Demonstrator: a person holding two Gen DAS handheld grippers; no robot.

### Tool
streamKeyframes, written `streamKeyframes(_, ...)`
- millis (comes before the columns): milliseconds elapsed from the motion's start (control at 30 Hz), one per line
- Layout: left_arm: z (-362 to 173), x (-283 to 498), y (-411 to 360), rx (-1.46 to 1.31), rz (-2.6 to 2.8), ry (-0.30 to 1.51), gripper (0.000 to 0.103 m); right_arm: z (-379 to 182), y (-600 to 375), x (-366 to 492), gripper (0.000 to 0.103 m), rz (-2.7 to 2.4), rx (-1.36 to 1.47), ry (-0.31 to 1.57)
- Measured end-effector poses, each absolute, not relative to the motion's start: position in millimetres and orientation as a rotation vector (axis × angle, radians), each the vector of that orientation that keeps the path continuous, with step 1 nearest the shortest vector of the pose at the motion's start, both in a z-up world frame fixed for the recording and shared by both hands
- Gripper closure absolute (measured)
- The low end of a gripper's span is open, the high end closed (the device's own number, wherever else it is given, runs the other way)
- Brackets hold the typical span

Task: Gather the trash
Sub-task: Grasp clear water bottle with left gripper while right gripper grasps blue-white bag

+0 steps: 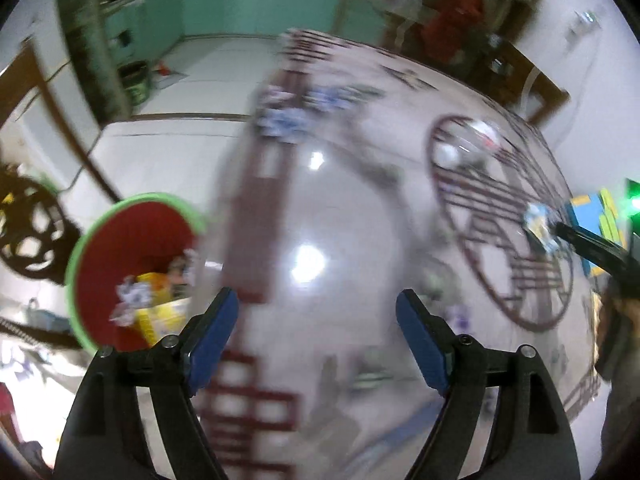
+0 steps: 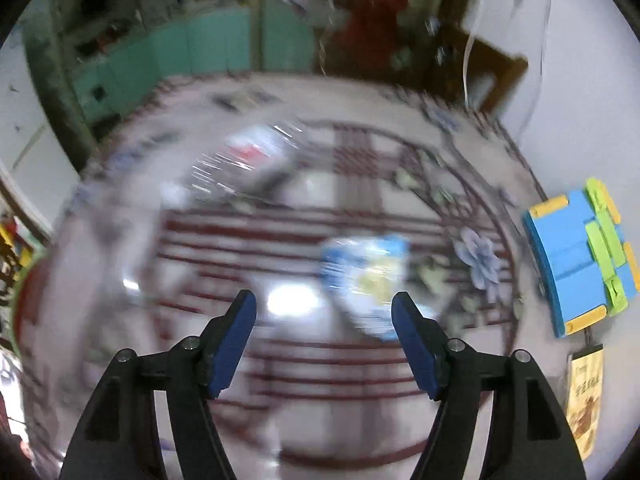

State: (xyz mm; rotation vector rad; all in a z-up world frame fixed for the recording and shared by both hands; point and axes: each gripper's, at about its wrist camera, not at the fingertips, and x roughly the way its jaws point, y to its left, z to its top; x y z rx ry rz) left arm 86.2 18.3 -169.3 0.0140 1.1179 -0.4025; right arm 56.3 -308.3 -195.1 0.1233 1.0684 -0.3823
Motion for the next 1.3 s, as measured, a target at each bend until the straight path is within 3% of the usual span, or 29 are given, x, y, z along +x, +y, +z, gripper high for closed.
streamKeyframes(167, -152, 95, -70, 0.112, -0.520, 1.063, 0.020, -249, -365, 71, 0.034, -0.302, 0.134, 1.243)
streamKeyframes(267, -144, 105, -108, 0.199, -0.557, 1.009, 0.018, -261, -375, 73, 0.034, -0.258, 0.140, 1.223)
streamKeyframes(333, -142, 119, -135, 0.270, -0.575, 0.973, 0.017, -262, -382, 74, 0.047, -0.233, 0.188, 1.211)
streamKeyframes(400, -145, 133, -159, 0.321, -0.601, 0.947, 0.017, -260, -385, 74, 0.089, -0.229, 0.174, 1.177)
streamKeyframes(467, -156, 154, -187, 0.372, -0.626, 0.947, 0.017, -258, -392, 73, 0.102, -0.215, 0.189, 1.162)
streamKeyframes(833, -211, 223, -259, 0.409, -0.663, 1.050, 0.017, -256, -402, 57, 0.103, -0.110, 0.339, 1.112)
streamKeyframes(867, -212, 225, -260, 0.398, -0.668, 1.054, 0.020, -249, -403, 54, 0.102, -0.106, 0.365, 1.074)
streamKeyframes(933, -216, 228, -263, 0.373, -0.693, 1.074, 0.047, -241, -401, 57, 0.079, -0.125, 0.356, 1.031)
streamKeyframes(967, -219, 228, -266, 0.382, -0.699, 1.089, 0.062, -235, -397, 56, 0.041, -0.146, 0.346, 1.006)
streamKeyframes(1000, -221, 228, -268, 0.394, -0.710, 1.090, 0.061, -228, -394, 54, 0.020, -0.151, 0.348, 0.969)
streamKeyframes(1133, -222, 216, -266, 0.423, -0.740, 1.062, 0.062, -210, -386, 51, 0.020, -0.173, 0.347, 0.846)
streamKeyframes(1300, -206, 192, -243, 0.360, -0.696, 1.014, 0.063, -223, -370, 77, 0.020, -0.250, 0.219, 0.868)
